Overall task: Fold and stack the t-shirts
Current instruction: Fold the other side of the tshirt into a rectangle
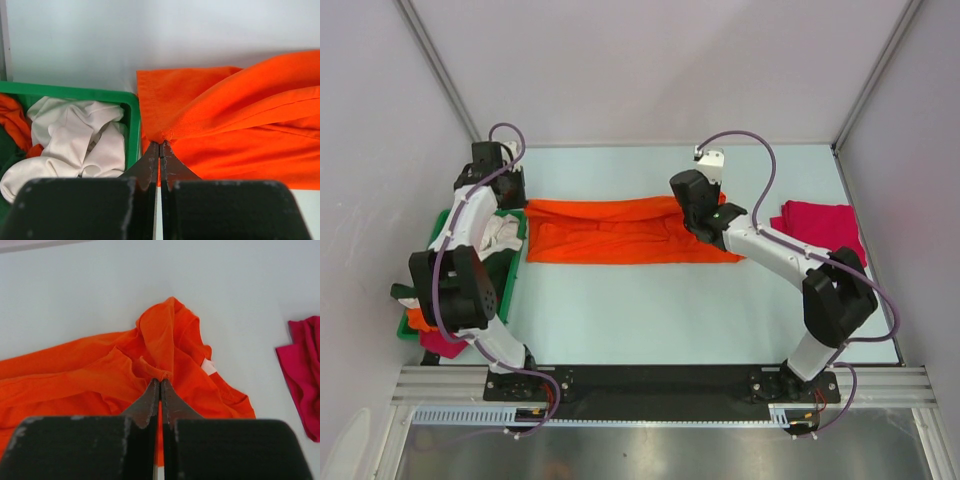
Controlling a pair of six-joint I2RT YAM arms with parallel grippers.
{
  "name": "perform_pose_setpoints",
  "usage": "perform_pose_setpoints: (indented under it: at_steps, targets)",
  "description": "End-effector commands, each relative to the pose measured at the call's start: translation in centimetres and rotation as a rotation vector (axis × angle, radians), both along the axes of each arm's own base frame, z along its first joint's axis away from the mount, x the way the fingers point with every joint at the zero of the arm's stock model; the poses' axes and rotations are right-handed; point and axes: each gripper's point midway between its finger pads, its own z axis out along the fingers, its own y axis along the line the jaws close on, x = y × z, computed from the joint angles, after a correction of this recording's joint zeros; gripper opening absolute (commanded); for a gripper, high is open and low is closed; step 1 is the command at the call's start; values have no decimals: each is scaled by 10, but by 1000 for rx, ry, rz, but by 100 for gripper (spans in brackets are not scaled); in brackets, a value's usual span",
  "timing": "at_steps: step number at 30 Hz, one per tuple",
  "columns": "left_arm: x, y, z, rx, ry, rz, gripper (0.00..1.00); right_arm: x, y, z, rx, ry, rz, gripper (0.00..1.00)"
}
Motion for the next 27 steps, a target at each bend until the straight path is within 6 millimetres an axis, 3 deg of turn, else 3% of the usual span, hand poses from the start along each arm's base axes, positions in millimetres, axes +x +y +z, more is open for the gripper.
perform_pose_setpoints:
  at_steps: [1,7,19,27]
  targets:
    - [-2,-4,22,18,-73,-38,0,-21,-8,3,32,-8,-55,0]
    - [-14,-1,16,31,-47,-30,0,-45,-14,-27,30,62,-79,0]
    - [-39,2,3,37,-5,-25,0,-87,-45,-87,47,213,-172,0]
    - [-48,7,-5,46,17,-21,0,-103,-54,-104,61,263,-189,0]
